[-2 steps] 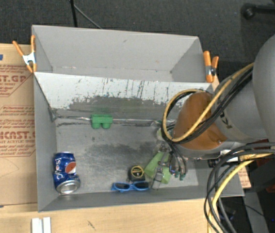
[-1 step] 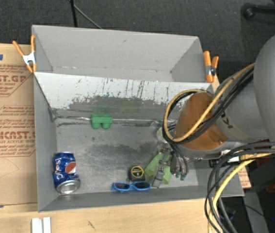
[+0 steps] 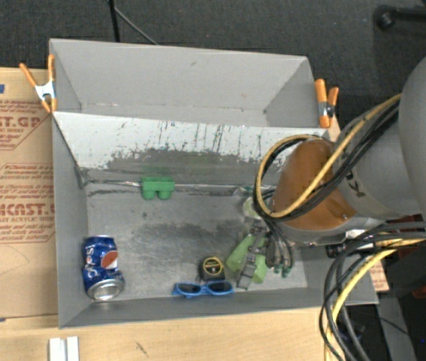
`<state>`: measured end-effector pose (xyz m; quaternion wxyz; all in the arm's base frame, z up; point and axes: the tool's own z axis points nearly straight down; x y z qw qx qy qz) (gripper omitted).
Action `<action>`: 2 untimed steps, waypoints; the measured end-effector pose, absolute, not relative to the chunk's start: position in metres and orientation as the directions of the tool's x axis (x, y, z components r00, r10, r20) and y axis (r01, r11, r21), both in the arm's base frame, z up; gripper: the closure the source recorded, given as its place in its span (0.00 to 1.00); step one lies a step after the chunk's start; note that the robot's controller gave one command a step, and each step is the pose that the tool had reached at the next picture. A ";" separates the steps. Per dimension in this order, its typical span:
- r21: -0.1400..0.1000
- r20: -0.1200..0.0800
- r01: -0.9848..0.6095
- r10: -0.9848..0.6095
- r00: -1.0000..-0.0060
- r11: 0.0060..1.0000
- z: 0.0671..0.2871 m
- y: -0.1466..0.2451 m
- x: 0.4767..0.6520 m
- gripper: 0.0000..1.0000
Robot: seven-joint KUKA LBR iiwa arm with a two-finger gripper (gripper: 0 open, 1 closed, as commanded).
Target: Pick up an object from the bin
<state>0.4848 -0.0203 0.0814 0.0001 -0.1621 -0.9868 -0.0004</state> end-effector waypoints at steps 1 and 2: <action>0.000 0.001 0.320 0.320 -0.948 0.948 0.081 -0.020 0.484 1.00; 0.002 -0.004 0.319 0.319 -0.948 0.948 0.141 -0.019 0.486 1.00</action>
Offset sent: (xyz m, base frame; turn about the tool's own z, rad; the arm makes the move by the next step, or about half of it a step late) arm 0.0000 0.0002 0.0009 0.0000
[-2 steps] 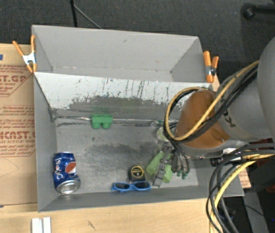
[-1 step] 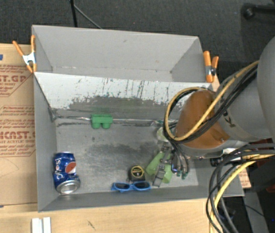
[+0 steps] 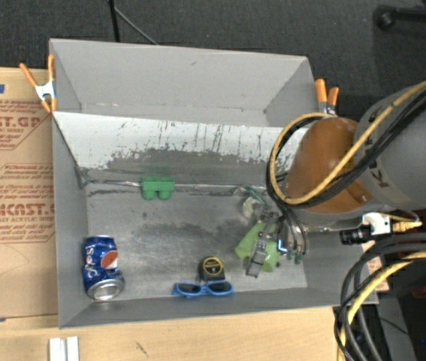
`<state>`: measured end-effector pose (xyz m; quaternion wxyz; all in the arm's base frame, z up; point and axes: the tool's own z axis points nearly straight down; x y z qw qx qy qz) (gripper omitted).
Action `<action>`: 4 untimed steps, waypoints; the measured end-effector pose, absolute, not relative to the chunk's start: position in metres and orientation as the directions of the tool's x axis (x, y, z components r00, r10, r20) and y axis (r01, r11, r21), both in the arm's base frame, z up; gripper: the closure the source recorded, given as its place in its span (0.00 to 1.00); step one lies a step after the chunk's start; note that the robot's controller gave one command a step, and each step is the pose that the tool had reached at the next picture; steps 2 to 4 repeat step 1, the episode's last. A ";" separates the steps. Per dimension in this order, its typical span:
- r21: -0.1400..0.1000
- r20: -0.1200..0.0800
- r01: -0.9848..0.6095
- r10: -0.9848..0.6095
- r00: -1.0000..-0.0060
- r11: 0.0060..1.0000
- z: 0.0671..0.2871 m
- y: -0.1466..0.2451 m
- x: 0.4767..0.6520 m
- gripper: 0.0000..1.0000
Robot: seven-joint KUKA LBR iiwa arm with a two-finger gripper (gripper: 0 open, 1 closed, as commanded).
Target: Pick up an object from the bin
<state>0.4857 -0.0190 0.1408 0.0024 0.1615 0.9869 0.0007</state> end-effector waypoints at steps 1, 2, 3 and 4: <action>0.002 -0.002 0.318 0.318 -0.948 0.948 0.161 -0.018 0.486 1.00; 0.002 -0.002 0.318 0.318 -0.948 0.948 0.161 -0.018 0.486 1.00; 0.002 -0.002 0.318 0.318 -0.948 0.948 0.161 -0.018 0.486 1.00; 0.002 -0.002 0.318 0.318 -0.948 0.948 0.161 -0.018 0.486 1.00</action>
Offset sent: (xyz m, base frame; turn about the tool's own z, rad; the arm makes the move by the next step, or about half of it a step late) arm -0.0001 -0.0001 0.0193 0.0000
